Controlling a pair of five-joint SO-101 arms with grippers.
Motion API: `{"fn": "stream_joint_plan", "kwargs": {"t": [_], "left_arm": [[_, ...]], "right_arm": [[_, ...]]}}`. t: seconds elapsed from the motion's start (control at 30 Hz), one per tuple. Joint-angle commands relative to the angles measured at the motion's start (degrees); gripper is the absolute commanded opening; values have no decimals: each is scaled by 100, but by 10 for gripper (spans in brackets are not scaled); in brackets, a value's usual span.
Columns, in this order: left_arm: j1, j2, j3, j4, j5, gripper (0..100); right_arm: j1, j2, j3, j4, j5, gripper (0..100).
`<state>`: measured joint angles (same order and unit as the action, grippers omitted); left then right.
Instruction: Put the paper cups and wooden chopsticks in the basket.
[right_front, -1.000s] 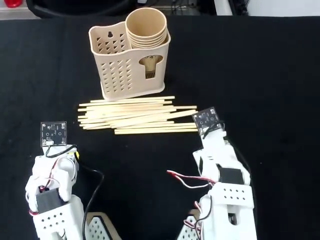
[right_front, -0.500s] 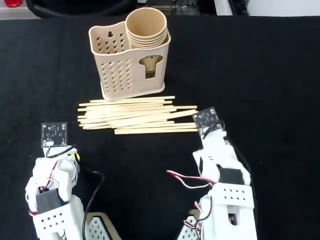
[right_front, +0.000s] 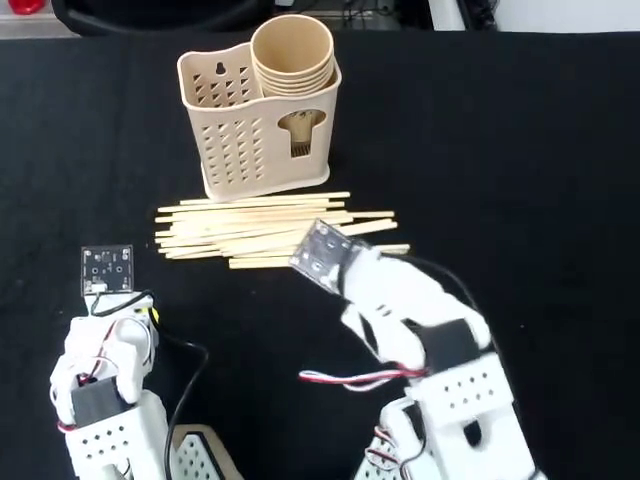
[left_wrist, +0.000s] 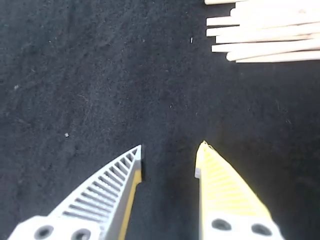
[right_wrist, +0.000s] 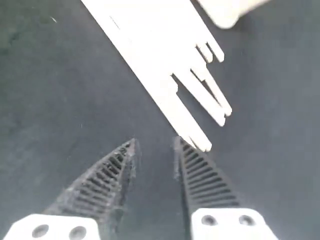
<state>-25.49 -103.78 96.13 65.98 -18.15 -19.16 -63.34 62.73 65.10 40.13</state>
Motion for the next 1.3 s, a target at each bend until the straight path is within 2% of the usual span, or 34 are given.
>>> {"fn": "stream_joint_plan", "kwargs": {"t": [0.0,0.2,0.4,0.53,0.83,1.27], "left_arm": [[-75,-18,-84,246,-343,181],[-75,-18,-92,290,-484,181],[-268,-18,-110,308,-492,181],[-418,-18,-119,308,-492,182],[-418,-18,-119,308,-492,181],[-444,-18,-110,308,-492,181]], "right_arm": [[-422,980,-637,-466,132,160],[-1371,3653,-2053,-703,563,163],[-1477,5938,-3609,-800,800,163],[-1477,6905,-4259,-818,914,163],[-1451,8127,-4822,-1073,747,163],[-1574,8215,-4716,-862,756,158]]}}
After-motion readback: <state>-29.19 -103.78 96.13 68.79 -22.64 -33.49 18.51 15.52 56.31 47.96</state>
